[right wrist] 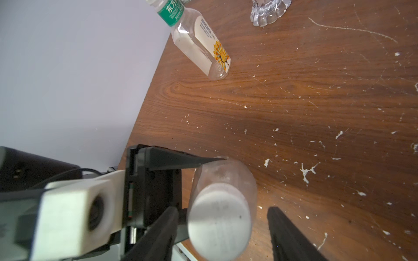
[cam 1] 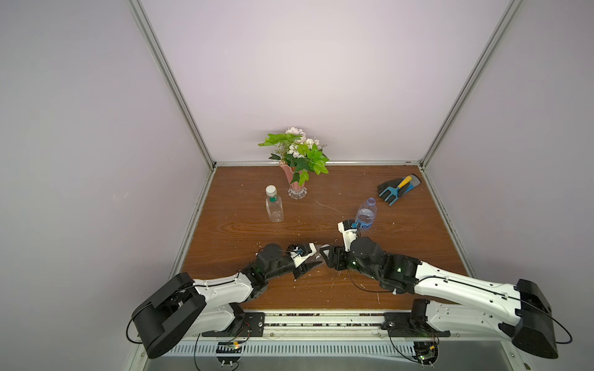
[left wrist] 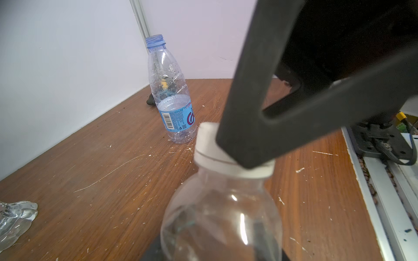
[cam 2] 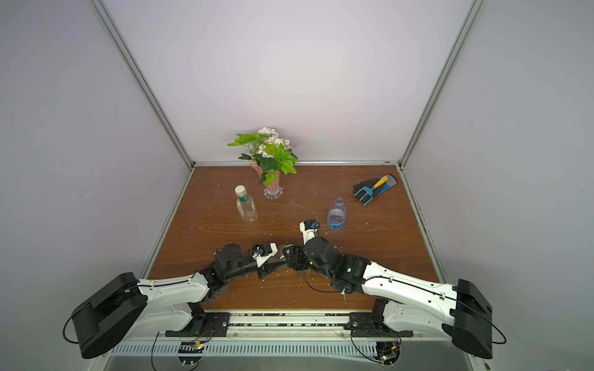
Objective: Screw on the bottle caps
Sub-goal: Screw the bottle cap onto the plastic bottle, then place the plastic bottle at the center of the board.
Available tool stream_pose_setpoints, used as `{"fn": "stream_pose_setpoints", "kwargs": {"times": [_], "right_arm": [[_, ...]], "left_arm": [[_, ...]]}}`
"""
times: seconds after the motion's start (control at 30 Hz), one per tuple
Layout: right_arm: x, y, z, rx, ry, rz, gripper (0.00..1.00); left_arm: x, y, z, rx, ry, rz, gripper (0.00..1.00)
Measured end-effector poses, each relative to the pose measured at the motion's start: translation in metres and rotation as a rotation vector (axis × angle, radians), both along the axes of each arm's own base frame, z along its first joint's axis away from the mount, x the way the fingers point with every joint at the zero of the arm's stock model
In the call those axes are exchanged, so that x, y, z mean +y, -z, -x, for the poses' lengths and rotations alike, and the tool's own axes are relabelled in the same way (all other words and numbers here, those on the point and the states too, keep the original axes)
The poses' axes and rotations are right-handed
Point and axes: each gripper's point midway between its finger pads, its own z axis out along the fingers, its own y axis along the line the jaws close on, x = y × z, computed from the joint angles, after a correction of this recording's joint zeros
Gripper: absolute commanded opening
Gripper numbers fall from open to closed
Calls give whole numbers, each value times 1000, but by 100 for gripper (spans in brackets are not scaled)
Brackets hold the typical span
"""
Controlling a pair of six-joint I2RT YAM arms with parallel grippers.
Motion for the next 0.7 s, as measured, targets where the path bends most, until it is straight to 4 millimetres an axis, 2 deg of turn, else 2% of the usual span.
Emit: {"fn": "stream_pose_setpoints", "kwargs": {"times": [0.1,0.33,0.47,0.7], "right_arm": [[5,7,1,10,-3,12,42],[5,4,-3,-15,22,10,10],[4,3,-4,-38,23,23,0],[15,-12,-18,-124,6,116,0]], "left_arm": [[0,3,0,6,-2,-7,16],[0,1,-1,8,-6,3,20],[0,-1,-2,9,-9,10,34],[4,-12,-11,16,-76,56,81]]}}
